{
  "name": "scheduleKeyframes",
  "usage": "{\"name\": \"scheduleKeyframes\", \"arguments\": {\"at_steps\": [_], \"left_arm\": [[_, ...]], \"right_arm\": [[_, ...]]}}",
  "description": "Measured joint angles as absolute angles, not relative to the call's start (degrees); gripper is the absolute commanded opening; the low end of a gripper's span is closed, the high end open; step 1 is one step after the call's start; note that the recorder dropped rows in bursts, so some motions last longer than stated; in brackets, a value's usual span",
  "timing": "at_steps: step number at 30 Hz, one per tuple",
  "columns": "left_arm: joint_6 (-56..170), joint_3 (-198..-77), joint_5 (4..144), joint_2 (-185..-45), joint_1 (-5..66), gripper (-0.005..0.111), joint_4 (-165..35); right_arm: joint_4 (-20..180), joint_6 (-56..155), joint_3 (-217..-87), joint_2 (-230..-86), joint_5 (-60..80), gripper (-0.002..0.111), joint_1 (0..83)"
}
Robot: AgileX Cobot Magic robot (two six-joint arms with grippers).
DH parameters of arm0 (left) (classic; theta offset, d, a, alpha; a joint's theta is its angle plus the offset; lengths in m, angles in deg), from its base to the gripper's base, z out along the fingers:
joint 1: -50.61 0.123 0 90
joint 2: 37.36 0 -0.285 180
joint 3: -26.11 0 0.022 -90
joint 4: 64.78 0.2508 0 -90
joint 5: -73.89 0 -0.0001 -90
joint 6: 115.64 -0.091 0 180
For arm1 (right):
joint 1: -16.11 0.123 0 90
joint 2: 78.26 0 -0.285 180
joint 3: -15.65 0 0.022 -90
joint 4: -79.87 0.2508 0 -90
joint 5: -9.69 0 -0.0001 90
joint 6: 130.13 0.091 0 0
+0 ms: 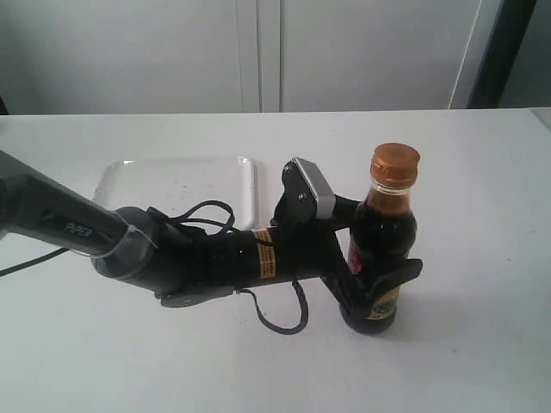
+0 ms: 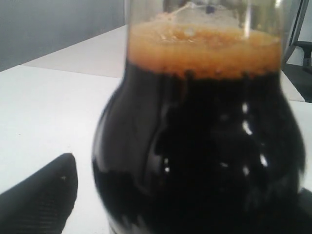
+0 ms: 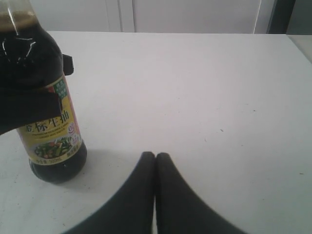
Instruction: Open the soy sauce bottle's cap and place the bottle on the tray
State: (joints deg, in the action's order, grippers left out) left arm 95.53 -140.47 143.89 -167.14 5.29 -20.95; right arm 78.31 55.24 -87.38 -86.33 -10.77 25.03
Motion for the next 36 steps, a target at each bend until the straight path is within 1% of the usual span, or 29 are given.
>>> {"name": "scheduleKeyframes", "arguments": {"at_steps": [2,3,5,10,11,36], "left_arm": [[95.53,-140.55,143.95,-167.55,5.29,0.085,-20.95],[95.53,-140.55,143.95,-167.69,5.29,0.08,-20.95],[95.53,-140.55,143.95,-167.78,5.29,0.064,-20.72],[95.61,-140.68,144.27,-167.78,5.29,0.005,-19.43],[95.61,-140.68,144.27,-167.78,5.29,0.0,-18.92],[92.23,-141.19,145.36,-167.78,5.41,0.0,-10.68]], "right_arm": [[78.31,55.24,-87.38,-86.33,-10.77,0.0,25.03],[78.31,55.24,-87.38,-86.33,-10.77,0.0,25.03],[78.31,55.24,-87.38,-86.33,-10.77,0.0,25.03],[78.31,55.24,-87.38,-86.33,-10.77,0.0,25.03],[78.31,55.24,-87.38,-86.33,-10.77,0.0,25.03],[77.83,54.31,-87.38,-86.33,-10.77,0.0,25.03]]}}
